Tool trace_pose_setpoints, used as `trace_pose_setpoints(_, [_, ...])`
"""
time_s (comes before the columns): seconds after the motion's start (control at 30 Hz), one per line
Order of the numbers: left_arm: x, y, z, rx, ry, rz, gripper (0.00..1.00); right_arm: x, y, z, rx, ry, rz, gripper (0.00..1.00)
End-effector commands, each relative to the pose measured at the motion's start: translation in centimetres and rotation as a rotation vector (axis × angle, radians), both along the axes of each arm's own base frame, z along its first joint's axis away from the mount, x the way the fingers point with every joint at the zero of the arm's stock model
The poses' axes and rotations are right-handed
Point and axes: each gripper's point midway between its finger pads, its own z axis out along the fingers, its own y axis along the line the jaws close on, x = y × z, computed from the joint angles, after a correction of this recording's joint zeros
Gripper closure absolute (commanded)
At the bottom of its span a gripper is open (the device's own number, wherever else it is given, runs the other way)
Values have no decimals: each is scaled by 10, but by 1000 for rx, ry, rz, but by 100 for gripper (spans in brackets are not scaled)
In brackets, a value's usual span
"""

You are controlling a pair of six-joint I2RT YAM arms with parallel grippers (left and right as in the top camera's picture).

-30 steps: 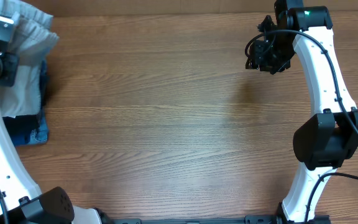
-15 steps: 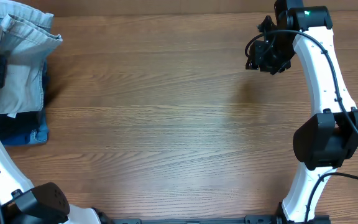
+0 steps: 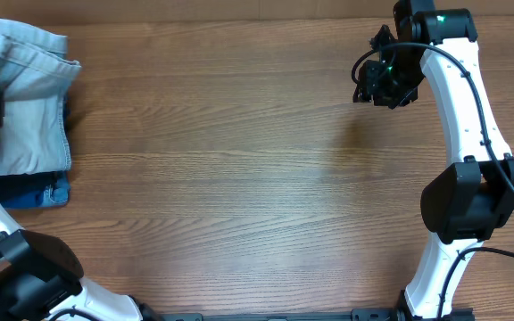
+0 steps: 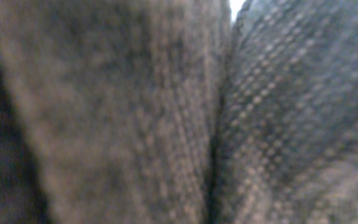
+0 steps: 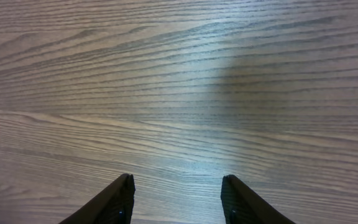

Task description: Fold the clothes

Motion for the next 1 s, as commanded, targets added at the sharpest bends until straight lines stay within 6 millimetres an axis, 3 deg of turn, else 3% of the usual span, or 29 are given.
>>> trace_pose_setpoints(0.0, [-6, 35, 17, 5, -90, 106, 95, 2, -1, 19, -1, -54, 5, 51])
trace_pose_setpoints(0.1, [-16, 66, 22, 28, -133, 182, 84, 2, -1, 19, -1, -54, 5, 51])
trace_pose_setpoints(0.23, [-26, 93, 15, 25, -145, 252, 83, 1, -1, 19, -1, -49, 5, 51])
trace_pose_setpoints(0.27, [-27, 98, 11, 15, -146, 269, 80, 0, -1, 18, -1, -47, 5, 51])
trace_pose_setpoints(0.3, [-27, 102, 4, 2, -142, 281, 62, 0, -1, 18, -1, -44, 5, 51])
trace_pose_setpoints(0.43, [-24, 110, -22, -33, -103, 289, 53, -3, -1, 18, -2, -32, 5, 51])
trace_pose_setpoints(0.57, [-20, 114, -36, -46, -83, 293, 49, -6, -1, 18, -2, -20, 5, 51])
trace_pose_setpoints(0.8, [-19, 115, -34, -72, -110, 335, 49, -5, -1, 18, -2, -23, -2, 51])
trace_pose_setpoints(0.9, [-10, 104, -30, -135, -154, 306, 50, -4, -1, 18, -1, -27, -2, 51])
trace_pose_setpoints(0.97, [2, 85, -24, -239, -214, 263, 52, -2, -1, 18, 2, -34, -2, 51])
